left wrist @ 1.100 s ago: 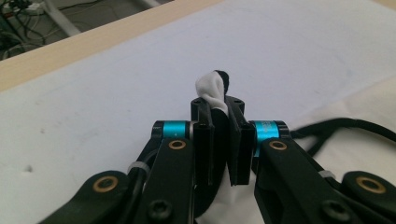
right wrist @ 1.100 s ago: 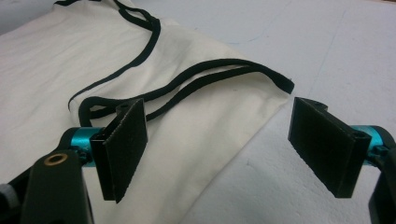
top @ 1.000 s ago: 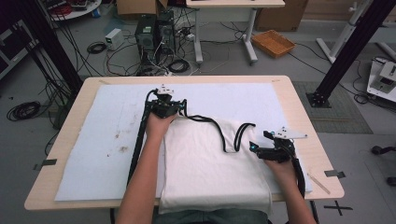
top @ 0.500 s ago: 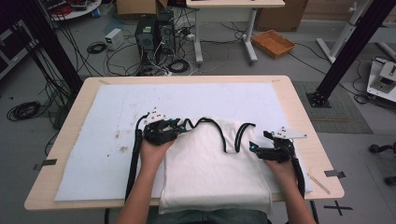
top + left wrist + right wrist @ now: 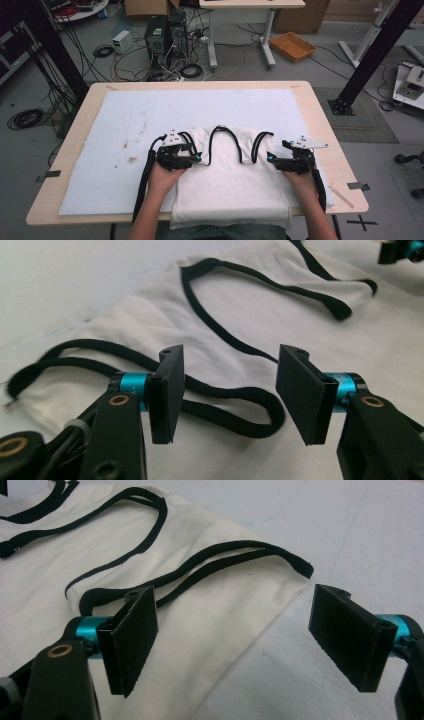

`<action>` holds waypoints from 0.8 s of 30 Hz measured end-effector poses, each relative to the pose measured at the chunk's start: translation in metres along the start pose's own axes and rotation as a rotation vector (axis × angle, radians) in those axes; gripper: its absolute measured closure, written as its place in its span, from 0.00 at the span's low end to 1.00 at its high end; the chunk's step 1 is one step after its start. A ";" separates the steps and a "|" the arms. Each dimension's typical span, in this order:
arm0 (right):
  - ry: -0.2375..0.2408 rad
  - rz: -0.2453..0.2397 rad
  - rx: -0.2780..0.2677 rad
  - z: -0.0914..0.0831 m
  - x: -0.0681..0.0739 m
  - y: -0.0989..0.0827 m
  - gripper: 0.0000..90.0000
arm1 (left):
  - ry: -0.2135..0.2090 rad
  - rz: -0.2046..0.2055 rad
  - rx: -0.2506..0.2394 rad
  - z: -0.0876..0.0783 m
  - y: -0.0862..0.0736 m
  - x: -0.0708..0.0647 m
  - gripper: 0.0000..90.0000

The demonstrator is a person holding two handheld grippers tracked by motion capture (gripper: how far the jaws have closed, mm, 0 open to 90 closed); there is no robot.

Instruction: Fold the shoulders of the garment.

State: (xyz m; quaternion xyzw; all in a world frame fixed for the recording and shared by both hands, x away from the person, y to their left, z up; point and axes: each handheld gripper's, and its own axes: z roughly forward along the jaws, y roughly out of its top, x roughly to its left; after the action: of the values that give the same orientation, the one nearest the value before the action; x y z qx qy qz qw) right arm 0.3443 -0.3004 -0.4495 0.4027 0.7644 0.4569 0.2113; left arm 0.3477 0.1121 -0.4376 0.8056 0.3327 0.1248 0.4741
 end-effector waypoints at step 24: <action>0.003 0.003 0.000 0.000 0.000 0.000 0.22 | -0.041 0.060 0.054 -0.017 -0.009 -0.011 0.94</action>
State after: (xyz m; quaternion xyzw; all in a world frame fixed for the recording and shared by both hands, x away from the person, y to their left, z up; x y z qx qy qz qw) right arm 0.3445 -0.3006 -0.4495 0.4029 0.7642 0.4580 0.2096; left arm 0.3267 0.1192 -0.4354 0.8300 0.3017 0.1137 0.4550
